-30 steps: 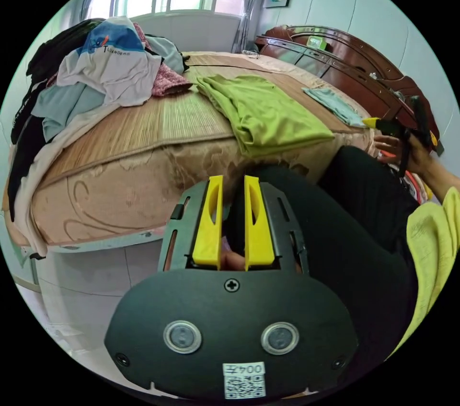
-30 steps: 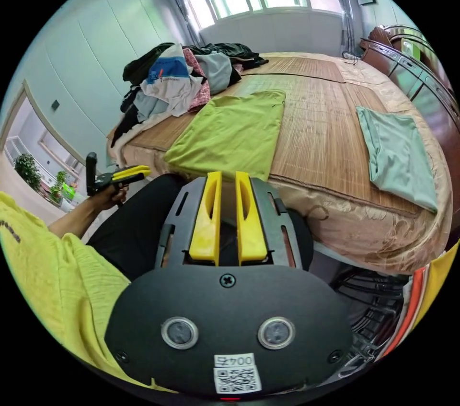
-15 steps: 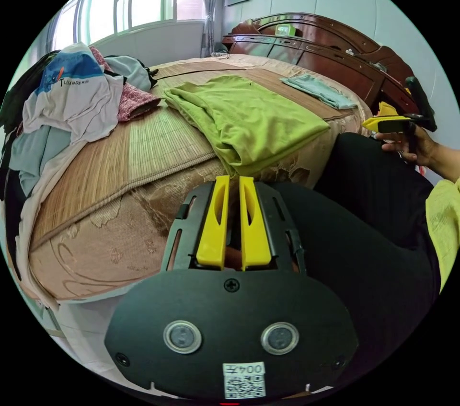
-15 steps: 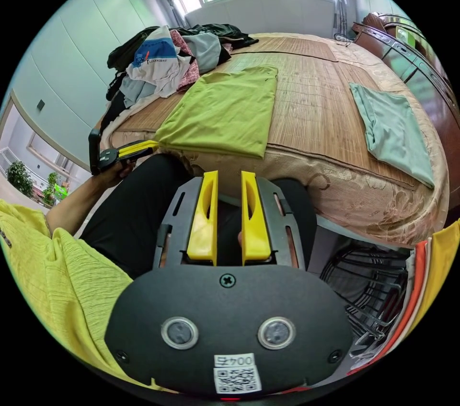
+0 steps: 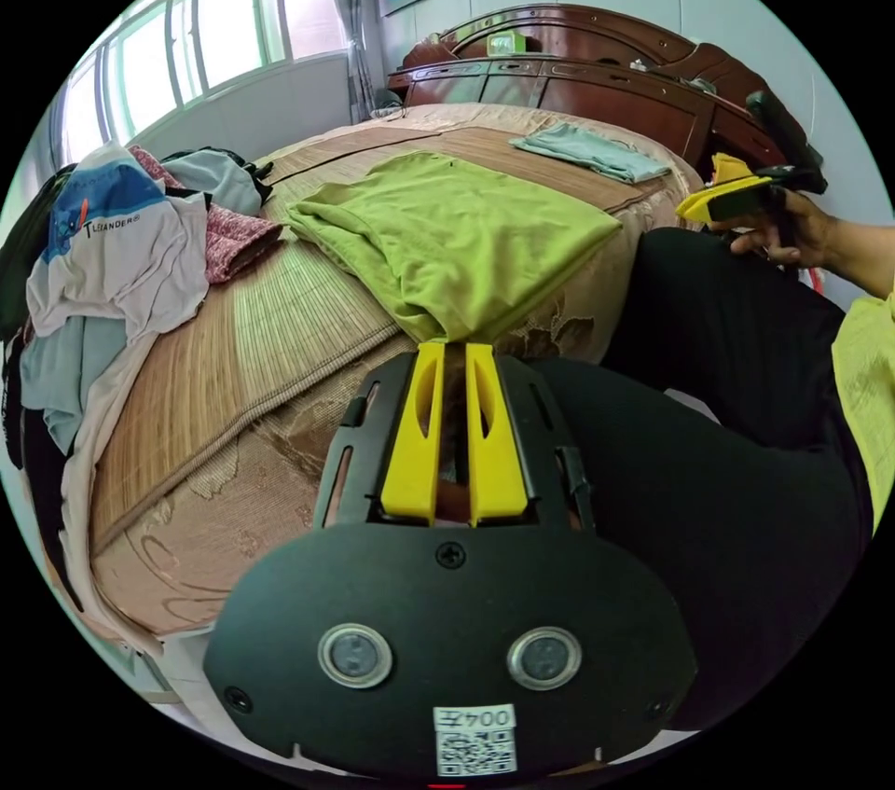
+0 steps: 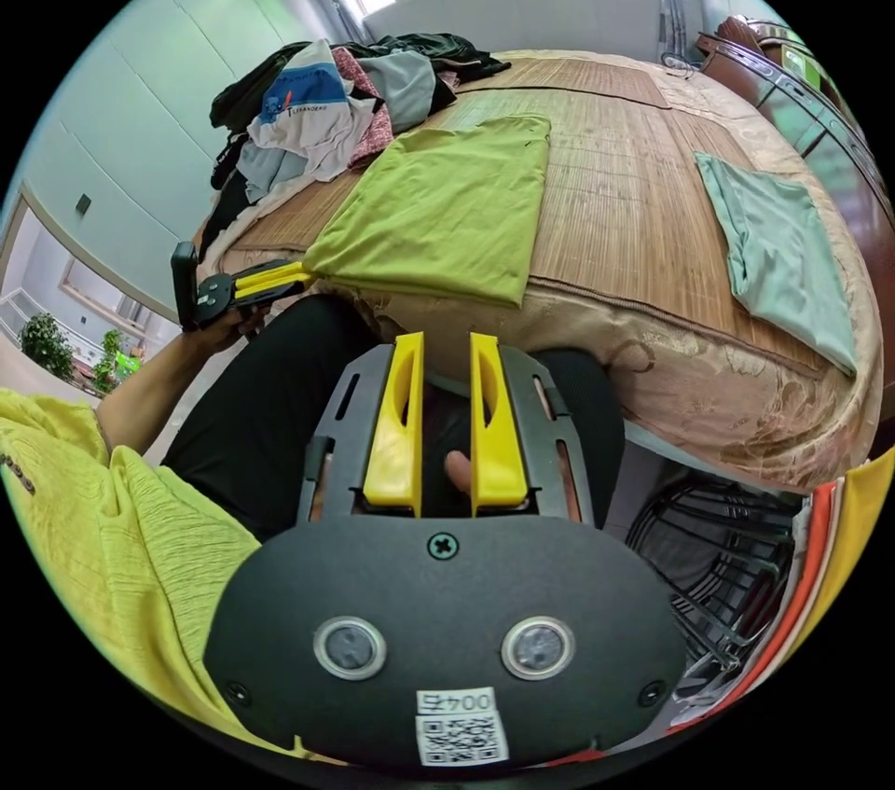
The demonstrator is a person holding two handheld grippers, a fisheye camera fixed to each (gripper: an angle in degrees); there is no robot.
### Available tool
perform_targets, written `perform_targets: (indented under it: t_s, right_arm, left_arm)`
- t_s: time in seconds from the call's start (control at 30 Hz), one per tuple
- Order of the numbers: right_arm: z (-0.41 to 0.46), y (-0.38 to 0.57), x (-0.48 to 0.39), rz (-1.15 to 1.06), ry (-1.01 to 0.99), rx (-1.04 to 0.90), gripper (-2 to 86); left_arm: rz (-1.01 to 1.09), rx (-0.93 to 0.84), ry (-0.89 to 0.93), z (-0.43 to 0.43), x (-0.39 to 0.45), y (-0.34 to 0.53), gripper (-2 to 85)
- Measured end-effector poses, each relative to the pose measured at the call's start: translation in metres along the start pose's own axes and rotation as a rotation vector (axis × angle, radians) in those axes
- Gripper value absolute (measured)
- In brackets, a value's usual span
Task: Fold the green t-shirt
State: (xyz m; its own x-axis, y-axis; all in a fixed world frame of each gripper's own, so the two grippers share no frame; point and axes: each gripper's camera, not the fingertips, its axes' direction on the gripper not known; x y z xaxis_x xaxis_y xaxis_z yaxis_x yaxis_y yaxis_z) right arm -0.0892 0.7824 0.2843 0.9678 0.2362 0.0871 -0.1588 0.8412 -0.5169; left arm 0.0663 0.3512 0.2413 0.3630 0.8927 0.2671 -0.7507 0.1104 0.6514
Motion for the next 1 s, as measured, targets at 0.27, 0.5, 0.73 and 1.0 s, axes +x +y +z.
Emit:
perform_targets:
  t_s: [0.27,0.5,0.73,1.0]
  right_arm:
    - [0.048,-0.082,-0.001,0.040,0.102,-0.026,8.1]
    - [0.096,-0.108,-0.003,0.040,0.252,-0.173,6.8]
    - [0.102,-0.113,0.011,0.097,0.144,-0.152,6.8]
    - [0.113,-0.124,0.011,0.098,0.146,-0.172,6.8]
  left_arm:
    - [0.028,-0.071,-0.047,0.005,-0.004,-0.001,0.5]
    - [-0.053,-0.091,-0.065,-0.007,-0.030,0.018,0.1]
    - [-0.061,-0.019,0.044,-0.010,-0.038,0.011,0.7]
    - [-0.004,-0.048,0.064,0.000,-0.039,-0.002,1.5]
